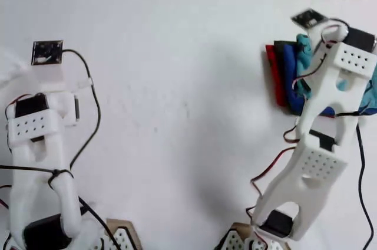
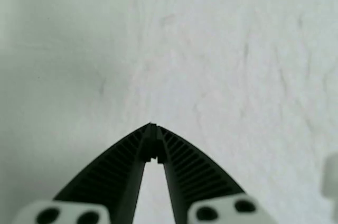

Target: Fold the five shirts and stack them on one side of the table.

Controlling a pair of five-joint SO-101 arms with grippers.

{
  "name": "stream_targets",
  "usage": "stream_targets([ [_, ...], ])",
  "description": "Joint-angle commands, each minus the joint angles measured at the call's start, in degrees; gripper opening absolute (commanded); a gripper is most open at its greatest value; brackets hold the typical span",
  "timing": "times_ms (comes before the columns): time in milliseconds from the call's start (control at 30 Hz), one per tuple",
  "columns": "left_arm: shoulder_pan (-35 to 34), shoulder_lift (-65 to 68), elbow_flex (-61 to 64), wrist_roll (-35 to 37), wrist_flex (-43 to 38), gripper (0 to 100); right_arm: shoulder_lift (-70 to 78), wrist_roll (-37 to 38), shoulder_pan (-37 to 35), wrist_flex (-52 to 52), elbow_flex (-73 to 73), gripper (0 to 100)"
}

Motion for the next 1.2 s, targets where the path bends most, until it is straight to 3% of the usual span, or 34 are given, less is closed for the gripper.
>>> stream_targets([
  [0, -0.44, -2.02, -0.22, -0.53, -0.62, 3, -8.66, -7.82, -1.98, -1.01, -4.57, 1.9],
  [133, -1.49, -2.02, -0.22, -0.53, -0.53, 3, -9.27, -17.05, 0.04, -5.58, -6.51, 1.9],
  [567, -2.81, -1.76, -0.22, -0.62, -0.53, 3, 7.87, -17.41, 1.63, -2.77, 1.41, 1.9],
  [800, -3.43, -2.02, 0.48, -0.53, 0.79, 3, 2.59, -17.58, 1.54, -1.8, -4.04, 1.9],
  [967, -11.96, -1.76, -2.77, -1.93, 3.34, 3, -8.84, -17.76, -0.13, -0.31, -7.74, 1.9],
  [1067, -19.87, -1.23, -5.67, -11.43, 2.2, 7, -16.04, -17.76, -3.12, 1.27, -6.24, 1.9],
  [1167, -27.16, 2.55, -10.07, -15.47, 2.99, 17, -24.66, -17.76, -7.08, 1.27, -0.88, 2.1],
])
